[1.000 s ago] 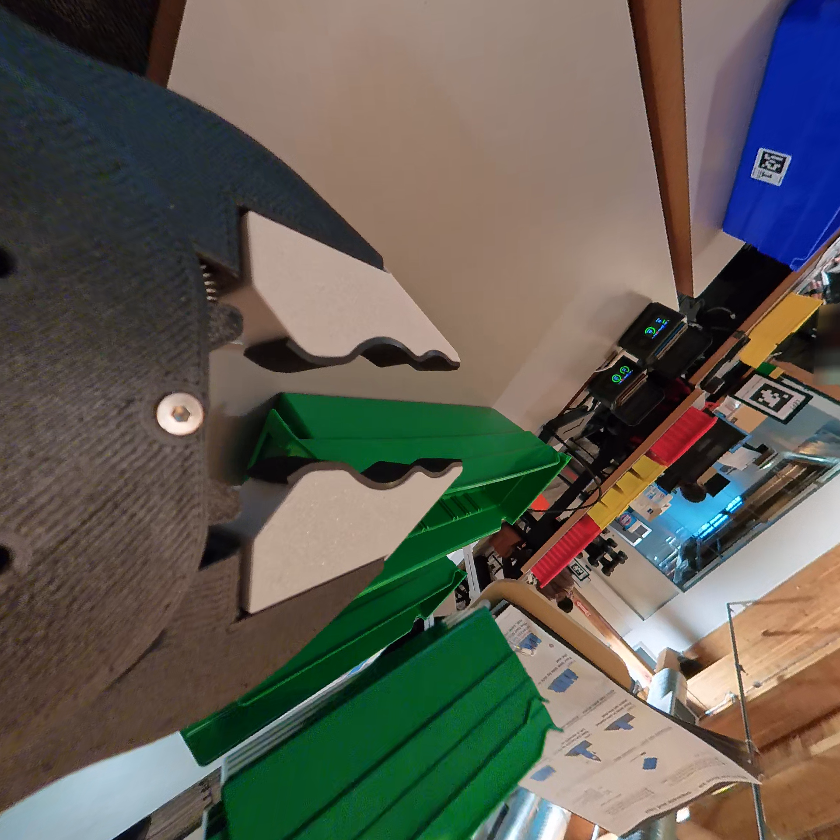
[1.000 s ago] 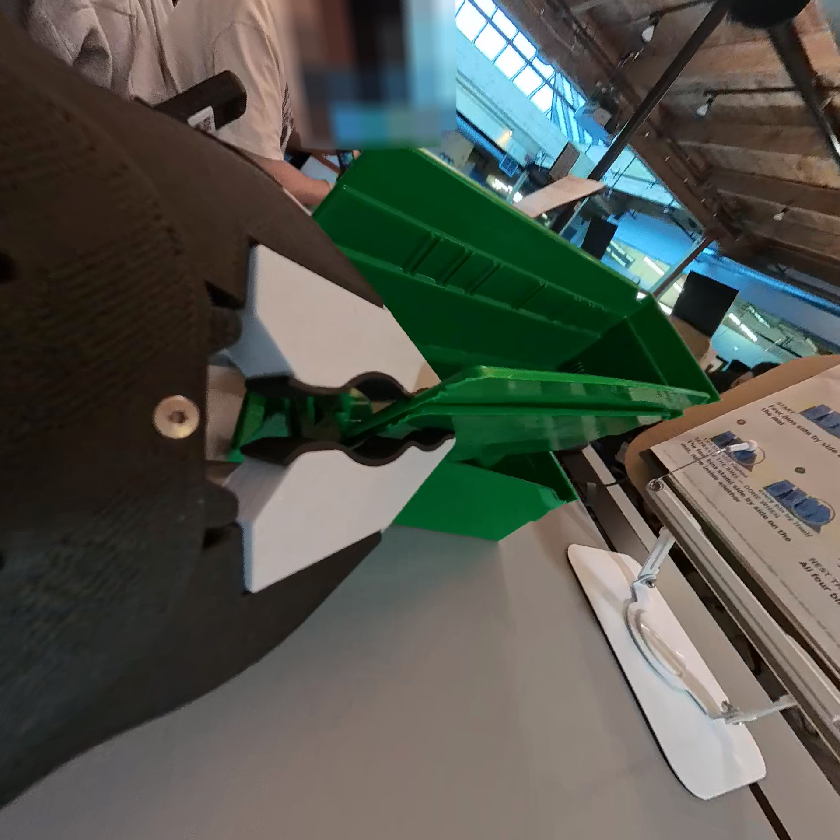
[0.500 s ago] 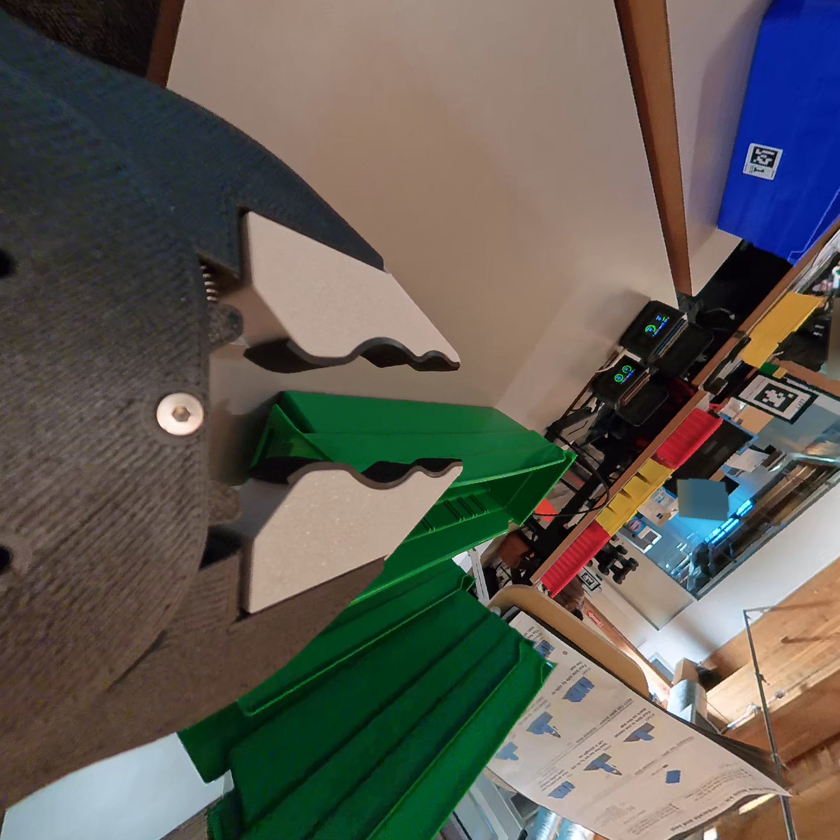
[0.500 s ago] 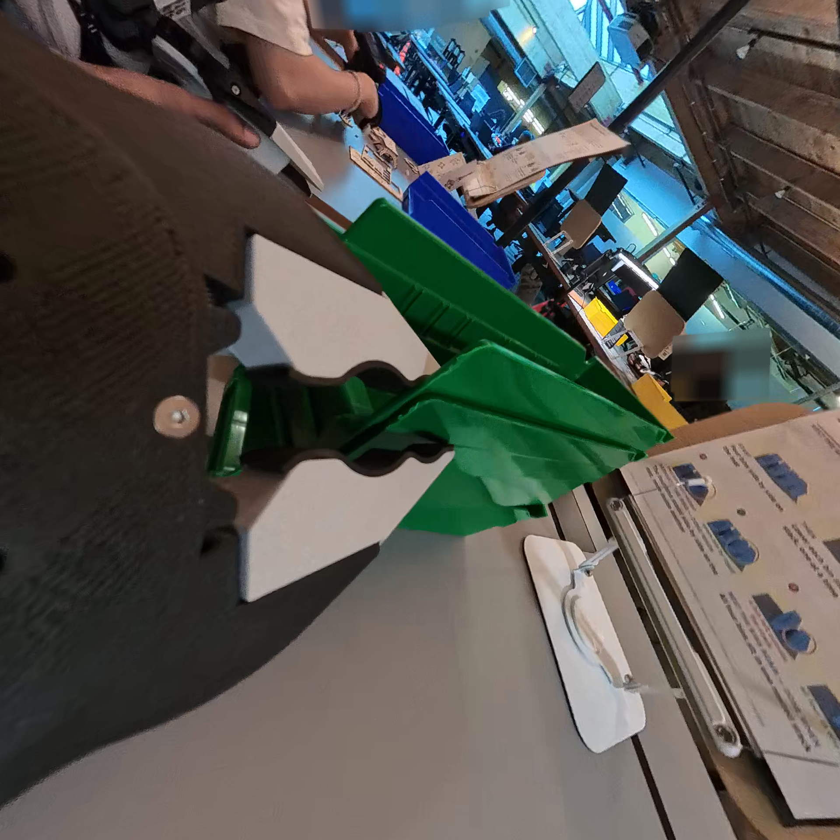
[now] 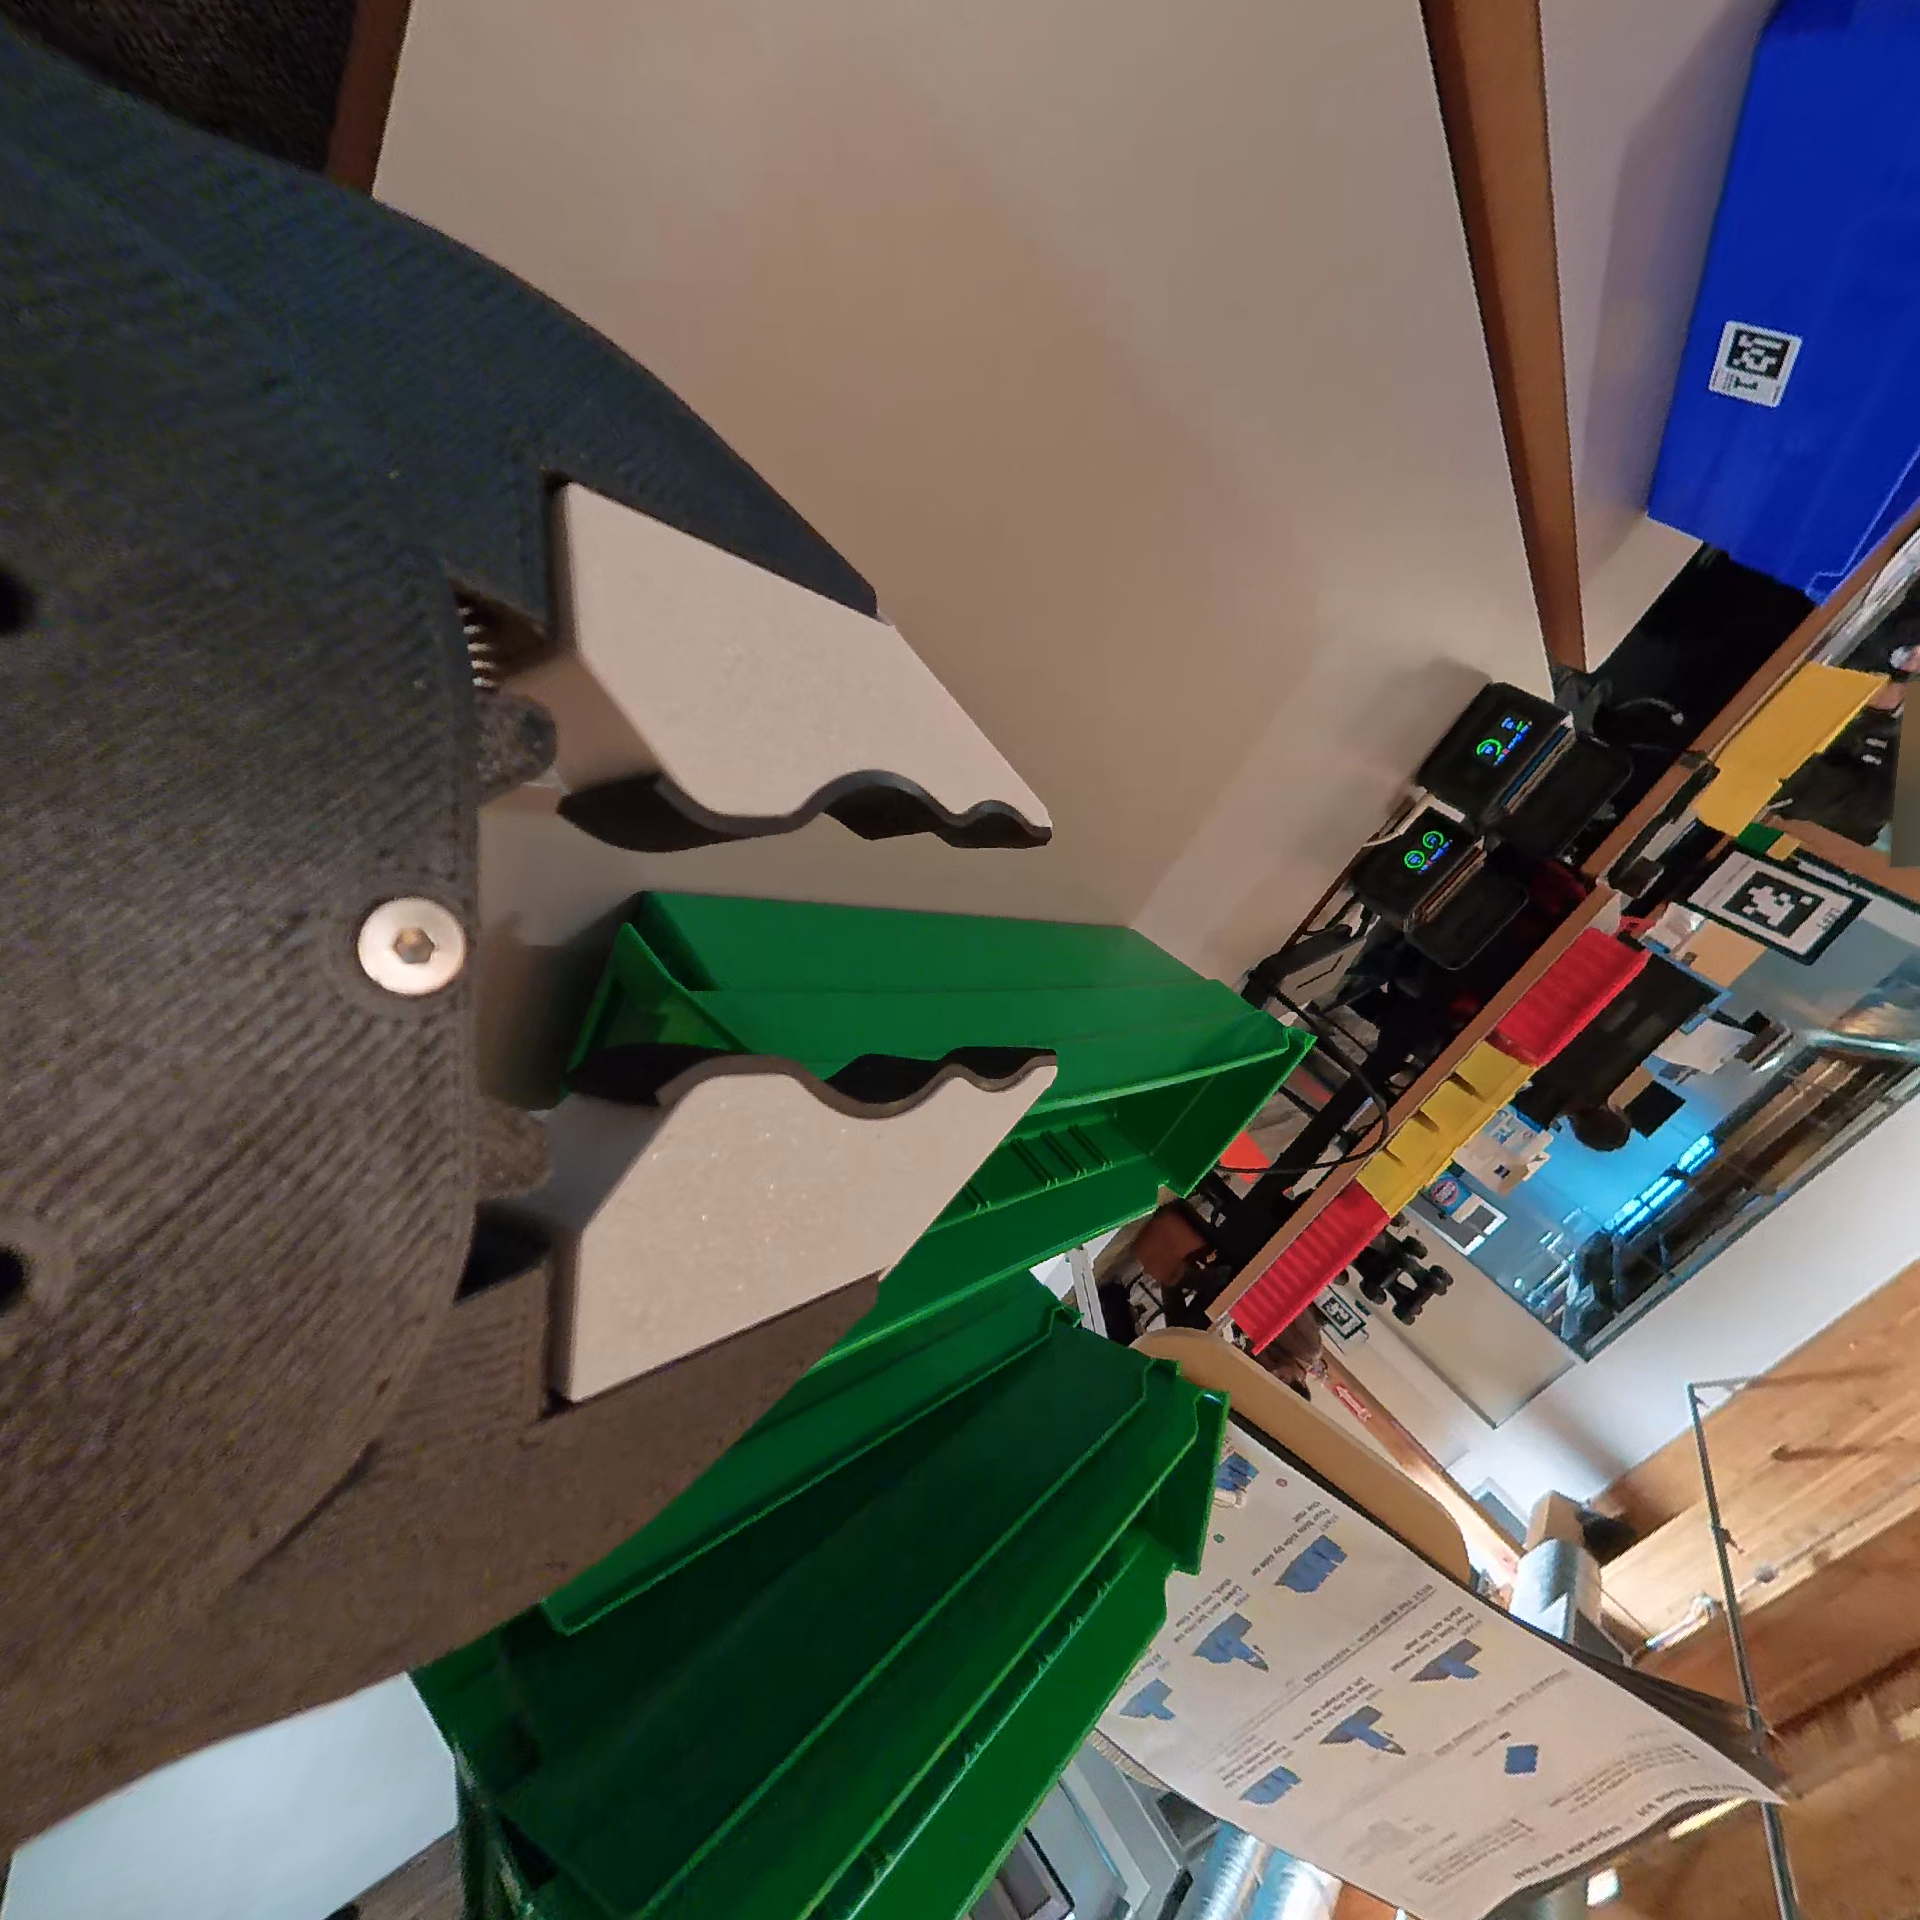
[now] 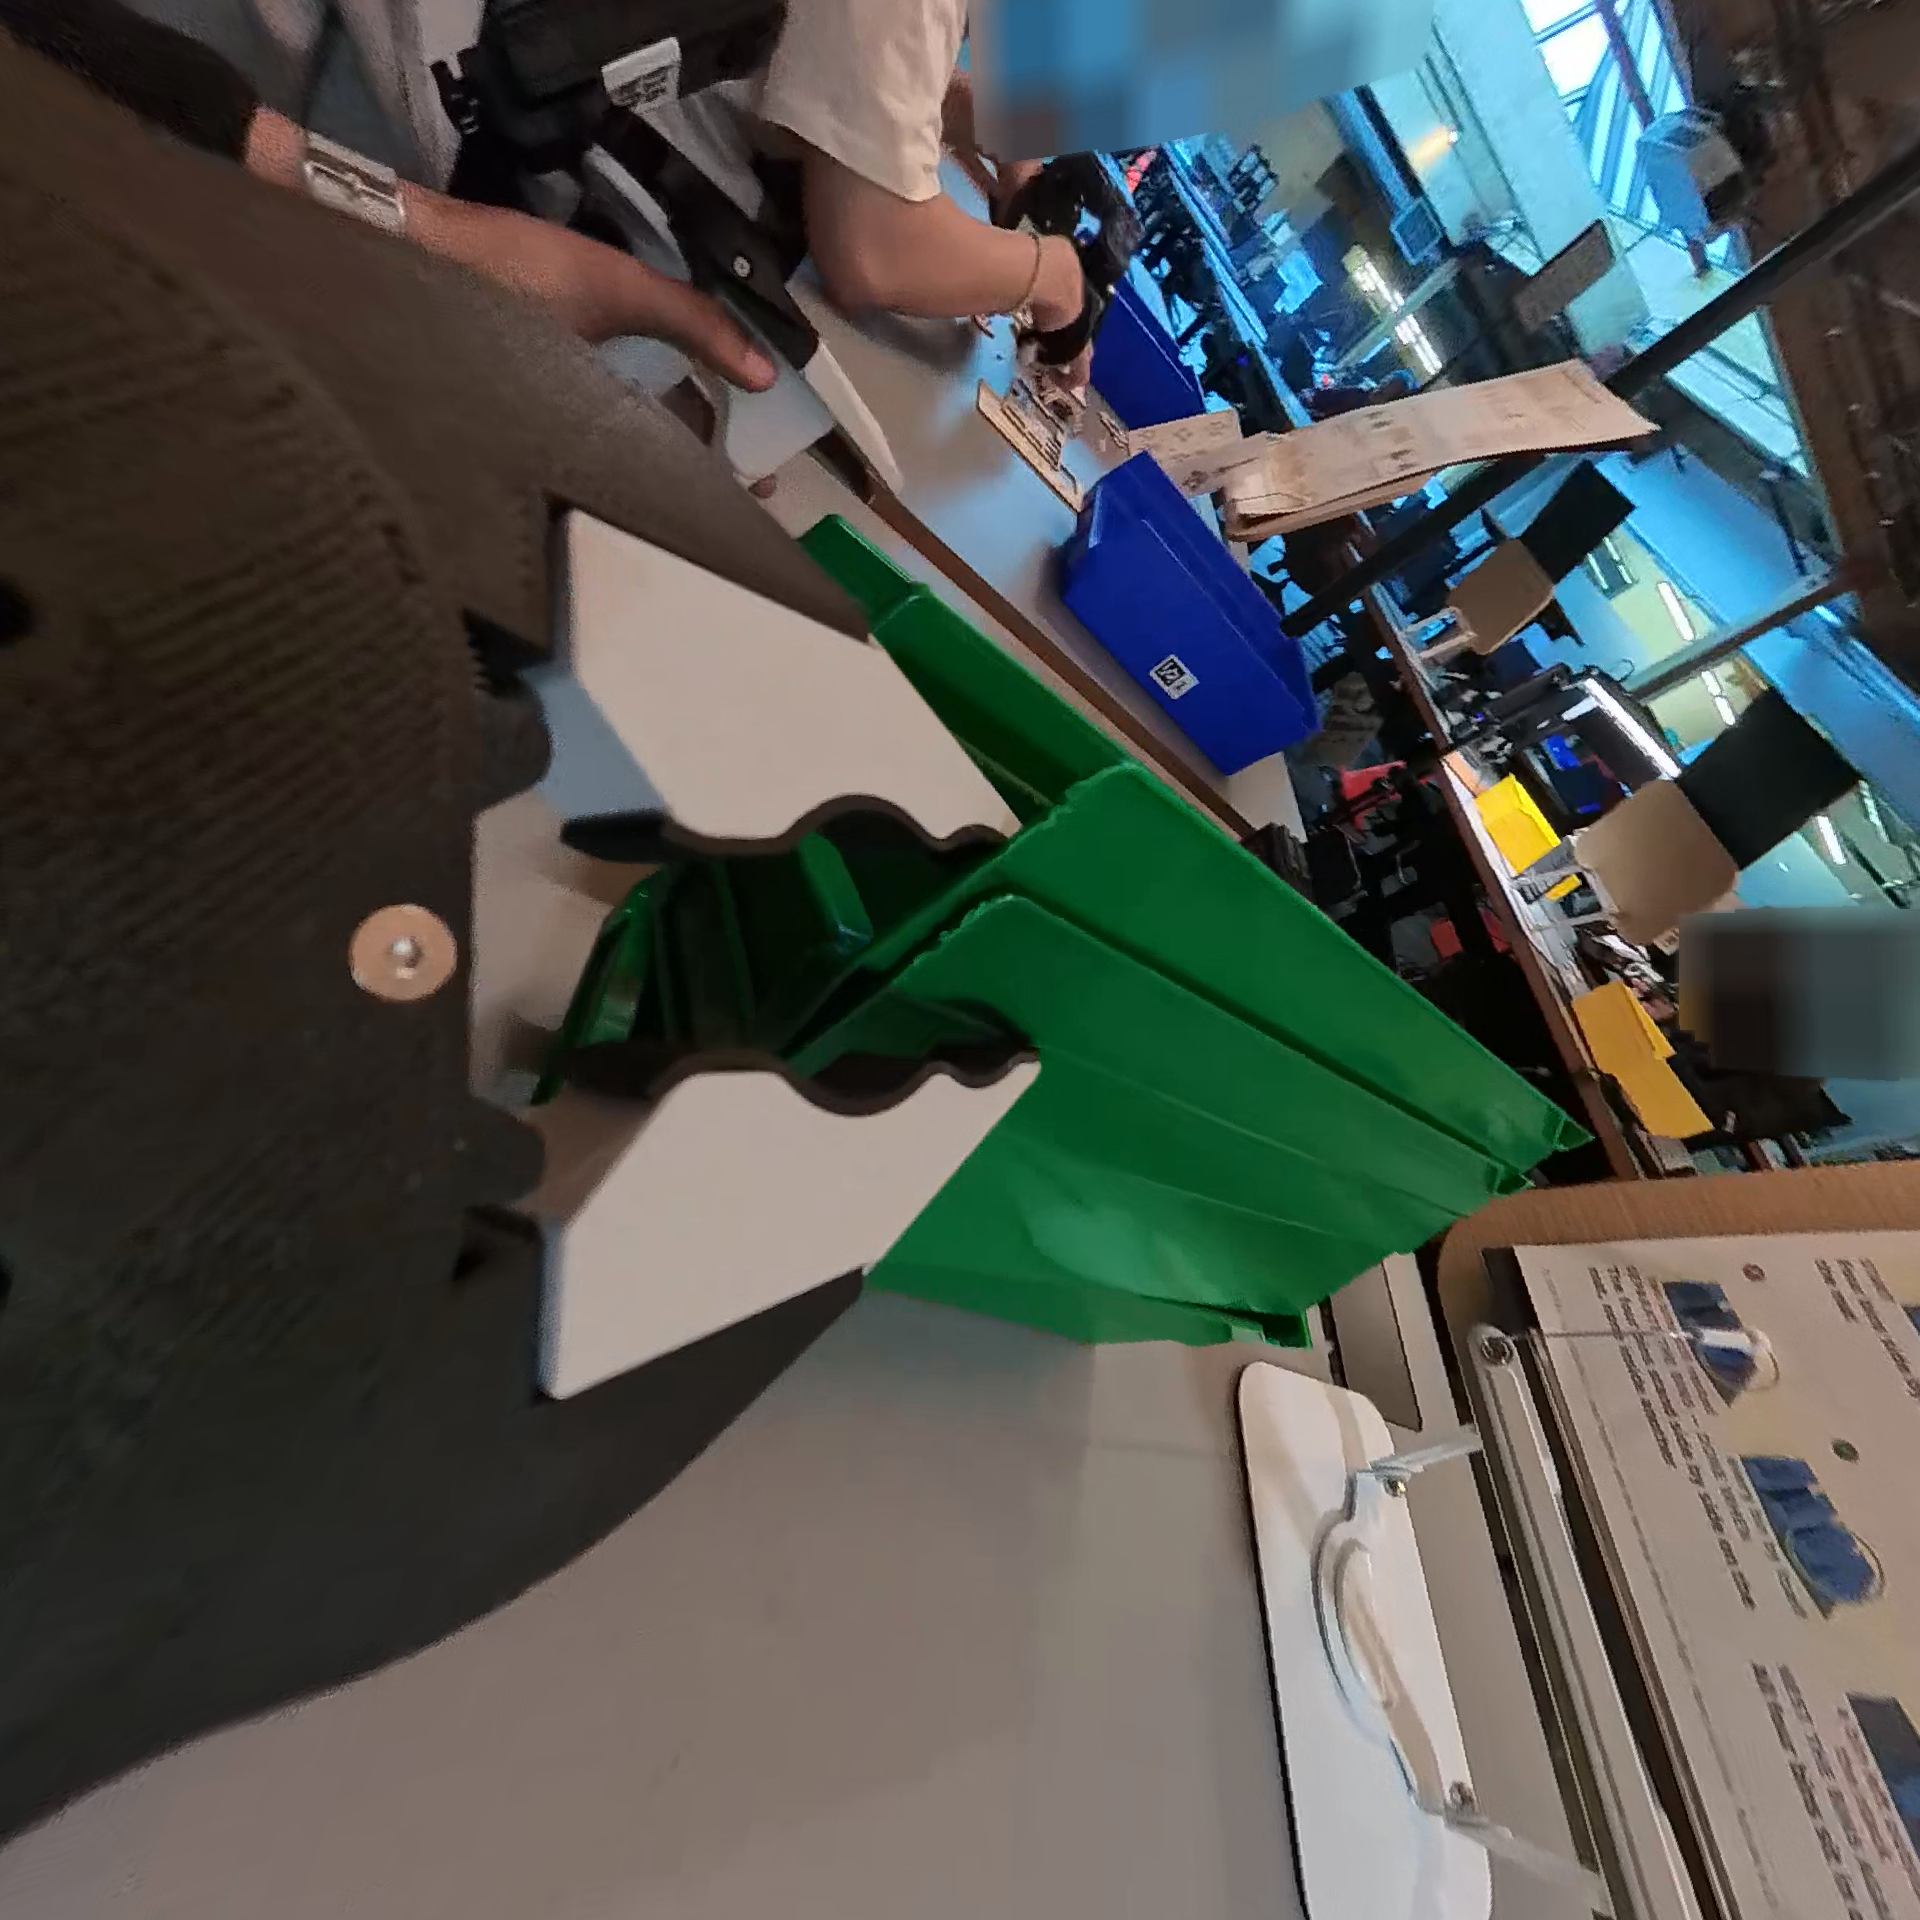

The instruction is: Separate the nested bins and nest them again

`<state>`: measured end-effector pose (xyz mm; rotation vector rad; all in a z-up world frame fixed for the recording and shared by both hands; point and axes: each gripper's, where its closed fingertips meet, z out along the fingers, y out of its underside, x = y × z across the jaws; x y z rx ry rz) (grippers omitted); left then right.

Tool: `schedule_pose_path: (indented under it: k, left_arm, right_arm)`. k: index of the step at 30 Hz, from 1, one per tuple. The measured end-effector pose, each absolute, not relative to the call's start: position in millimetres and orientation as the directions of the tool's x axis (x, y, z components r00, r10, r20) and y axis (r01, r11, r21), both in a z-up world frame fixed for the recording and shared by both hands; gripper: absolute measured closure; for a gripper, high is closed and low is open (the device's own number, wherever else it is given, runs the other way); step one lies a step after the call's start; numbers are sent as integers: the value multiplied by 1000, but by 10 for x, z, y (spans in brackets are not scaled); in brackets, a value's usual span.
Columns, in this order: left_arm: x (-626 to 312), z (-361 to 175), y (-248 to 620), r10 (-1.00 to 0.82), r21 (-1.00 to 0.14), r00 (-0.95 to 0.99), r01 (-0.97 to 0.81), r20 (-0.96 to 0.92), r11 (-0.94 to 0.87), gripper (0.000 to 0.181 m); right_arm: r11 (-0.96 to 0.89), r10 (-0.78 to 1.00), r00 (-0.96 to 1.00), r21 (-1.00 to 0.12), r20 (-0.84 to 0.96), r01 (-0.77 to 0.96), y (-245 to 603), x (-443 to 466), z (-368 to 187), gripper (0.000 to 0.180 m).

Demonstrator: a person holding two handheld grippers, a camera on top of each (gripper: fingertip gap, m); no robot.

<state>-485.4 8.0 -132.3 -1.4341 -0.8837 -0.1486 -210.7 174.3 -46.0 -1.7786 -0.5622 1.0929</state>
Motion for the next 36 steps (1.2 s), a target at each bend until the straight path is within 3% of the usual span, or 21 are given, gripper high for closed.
schedule_pose_path:
  k: [5, 9, 11, 16, 19, 23, 26, 28, 33, 36]
  left_arm:
    - [-4789, -1079, 51, 414, -839, 731, 501, 542, 212, 138]
    - [-4394, -436, 61, 332, -857, 797, 418, 505, 301, 94]
    - [-3928, -169, 199, 225, -854, 837, 429, 498, 294, 82]
    - [-2847, -630, 950, 195, -919, 899, 388, 393, 65, 64]
    - [-2425, -942, 1279, 115, -888, 884, 459, 453, -27, 68]
    - [-2226, -886, 1399, 19, -902, 902, 431, 430, -35, 97]
    - [-2202, -870, 1387, -10, -896, 896, 444, 444, -25, 106]
    - [-2258, -870, 1359, -6, -882, 882, 471, 471, -7, 127]
    - [-2432, -877, 1383, 37, -854, 854, 520, 519, -16, 128]
    - [-2566, -875, 1408, 92, -842, 840, 538, 535, -21, 150]
  right_arm:
    - [-446, 774, 479, -893, -415, -54, 1702, -2119, -464, 144]
    - [-450, 779, 465, -892, -421, -53, 1695, -2136, -459, 143]
    - [-455, 779, 453, -888, -434, -69, 1703, -2138, -449, 142]
    - [-481, 769, 427, -871, -475, -101, 1716, -2155, -456, 138]
    - [-475, 782, 418, -876, -462, -79, 1698, -2148, -478, 138]
    - [-485, 791, 383, -871, -477, -83, 1707, -2086, -472, 137]
    - [-513, 779, 357, -851, -515, -109, 1737, -2018, -470, 135]
    - [-523, 772, 351, -844, -529, -122, 1758, -1977, -476, 135]
    - [-519, 780, 341, -847, -525, -115, 1738, -1979, -491, 134]
    - [-521, 799, 296, -849, -523, -94, 1642, -2038, -477, 133]
